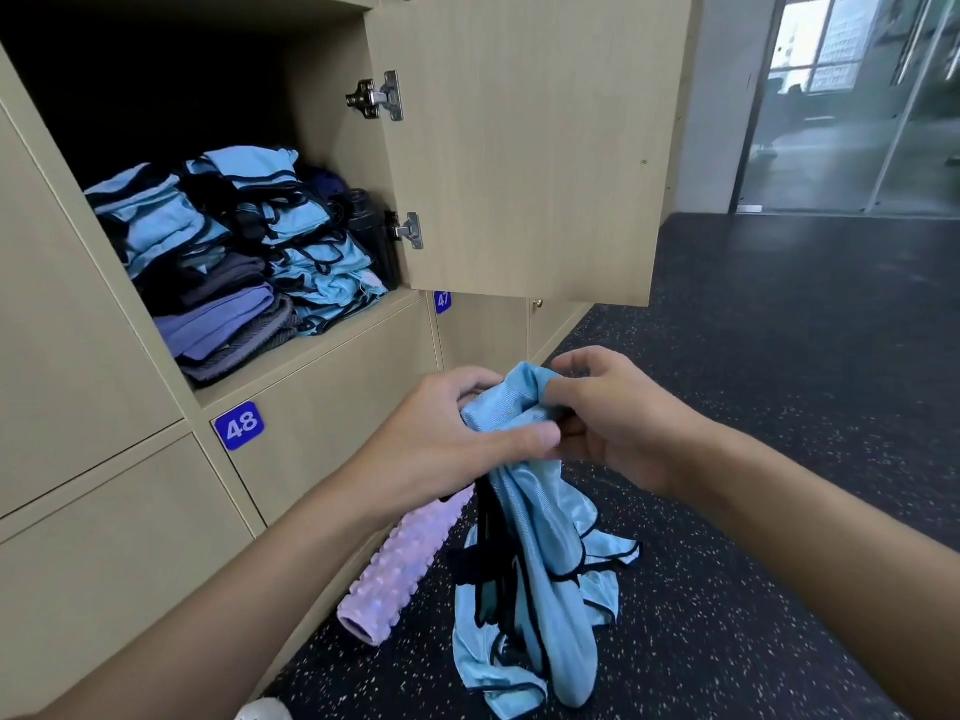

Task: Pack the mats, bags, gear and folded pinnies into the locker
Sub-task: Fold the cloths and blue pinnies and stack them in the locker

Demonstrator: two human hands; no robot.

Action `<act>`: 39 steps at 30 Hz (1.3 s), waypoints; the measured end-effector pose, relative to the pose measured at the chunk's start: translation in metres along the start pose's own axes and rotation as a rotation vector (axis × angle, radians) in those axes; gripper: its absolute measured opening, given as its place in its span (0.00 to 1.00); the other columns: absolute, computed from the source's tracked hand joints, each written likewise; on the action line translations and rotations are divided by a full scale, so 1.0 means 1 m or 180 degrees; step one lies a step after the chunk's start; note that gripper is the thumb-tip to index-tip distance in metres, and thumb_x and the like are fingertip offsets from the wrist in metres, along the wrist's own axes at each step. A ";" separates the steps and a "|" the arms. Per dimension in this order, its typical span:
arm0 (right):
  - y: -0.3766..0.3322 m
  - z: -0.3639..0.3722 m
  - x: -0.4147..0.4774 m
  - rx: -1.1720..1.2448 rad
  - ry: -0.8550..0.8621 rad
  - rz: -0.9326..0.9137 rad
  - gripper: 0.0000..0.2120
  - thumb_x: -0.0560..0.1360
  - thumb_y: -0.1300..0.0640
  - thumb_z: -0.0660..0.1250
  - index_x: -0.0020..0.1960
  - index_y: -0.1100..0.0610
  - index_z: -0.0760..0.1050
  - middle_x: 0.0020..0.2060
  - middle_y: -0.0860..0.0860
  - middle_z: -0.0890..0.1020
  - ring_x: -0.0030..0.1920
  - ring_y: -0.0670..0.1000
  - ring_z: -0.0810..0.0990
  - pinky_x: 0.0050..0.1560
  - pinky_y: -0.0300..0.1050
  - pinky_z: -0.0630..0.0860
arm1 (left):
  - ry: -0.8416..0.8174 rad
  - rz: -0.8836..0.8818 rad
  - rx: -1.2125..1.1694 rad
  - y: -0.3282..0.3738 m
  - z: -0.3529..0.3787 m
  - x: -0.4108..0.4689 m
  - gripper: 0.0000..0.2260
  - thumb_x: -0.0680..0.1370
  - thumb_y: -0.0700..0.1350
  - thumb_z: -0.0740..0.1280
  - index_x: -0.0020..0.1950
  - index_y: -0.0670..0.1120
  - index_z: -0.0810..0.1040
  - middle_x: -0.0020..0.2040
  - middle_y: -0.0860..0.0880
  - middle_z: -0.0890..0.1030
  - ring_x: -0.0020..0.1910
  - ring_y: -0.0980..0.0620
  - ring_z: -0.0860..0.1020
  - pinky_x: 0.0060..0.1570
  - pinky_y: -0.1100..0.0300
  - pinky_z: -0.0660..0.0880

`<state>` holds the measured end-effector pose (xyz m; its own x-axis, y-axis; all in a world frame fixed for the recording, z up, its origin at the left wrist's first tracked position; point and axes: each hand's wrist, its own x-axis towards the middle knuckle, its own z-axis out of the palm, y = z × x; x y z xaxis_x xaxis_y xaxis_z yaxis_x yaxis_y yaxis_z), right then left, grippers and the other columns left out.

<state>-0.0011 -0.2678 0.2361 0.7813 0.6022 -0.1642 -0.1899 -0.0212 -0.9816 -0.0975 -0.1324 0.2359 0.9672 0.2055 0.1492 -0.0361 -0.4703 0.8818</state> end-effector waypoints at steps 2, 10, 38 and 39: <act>-0.002 -0.001 0.000 0.0149 -0.0099 0.0001 0.23 0.78 0.70 0.61 0.71 0.64 0.62 0.50 0.68 0.80 0.34 0.57 0.83 0.33 0.47 0.82 | 0.0044 0.0037 0.0046 0.000 -0.001 0.000 0.18 0.67 0.45 0.81 0.55 0.50 0.81 0.46 0.50 0.86 0.41 0.59 0.82 0.41 0.67 0.77; 0.002 -0.014 0.002 -0.0346 -0.0138 -0.0596 0.27 0.71 0.43 0.73 0.62 0.56 0.70 0.43 0.52 0.79 0.40 0.49 0.75 0.41 0.42 0.69 | 0.0336 -0.0073 -0.0851 0.011 -0.028 0.003 0.12 0.76 0.28 0.68 0.55 0.41 0.80 0.34 0.51 0.80 0.24 0.59 0.74 0.22 0.71 0.67; 0.006 0.002 -0.007 -0.0268 -0.0141 -0.1057 0.41 0.70 0.67 0.75 0.72 0.39 0.60 0.49 0.61 0.85 0.48 0.59 0.86 0.51 0.55 0.82 | 0.1398 -0.0518 -0.2251 0.010 -0.010 0.000 0.32 0.74 0.34 0.74 0.69 0.58 0.65 0.48 0.38 0.86 0.41 0.43 0.85 0.42 0.50 0.83; 0.004 0.002 -0.008 -0.0294 -0.0112 -0.1115 0.39 0.71 0.68 0.74 0.71 0.41 0.62 0.49 0.60 0.85 0.47 0.59 0.86 0.50 0.55 0.83 | 0.1353 -0.0550 -0.2136 0.011 -0.011 0.000 0.29 0.74 0.36 0.74 0.68 0.56 0.67 0.48 0.40 0.86 0.41 0.44 0.85 0.42 0.51 0.82</act>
<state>-0.0093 -0.2710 0.2333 0.7682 0.6127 0.1857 0.1415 0.1203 -0.9826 -0.1005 -0.1280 0.2503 0.7996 0.6000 0.0245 -0.1685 0.1850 0.9682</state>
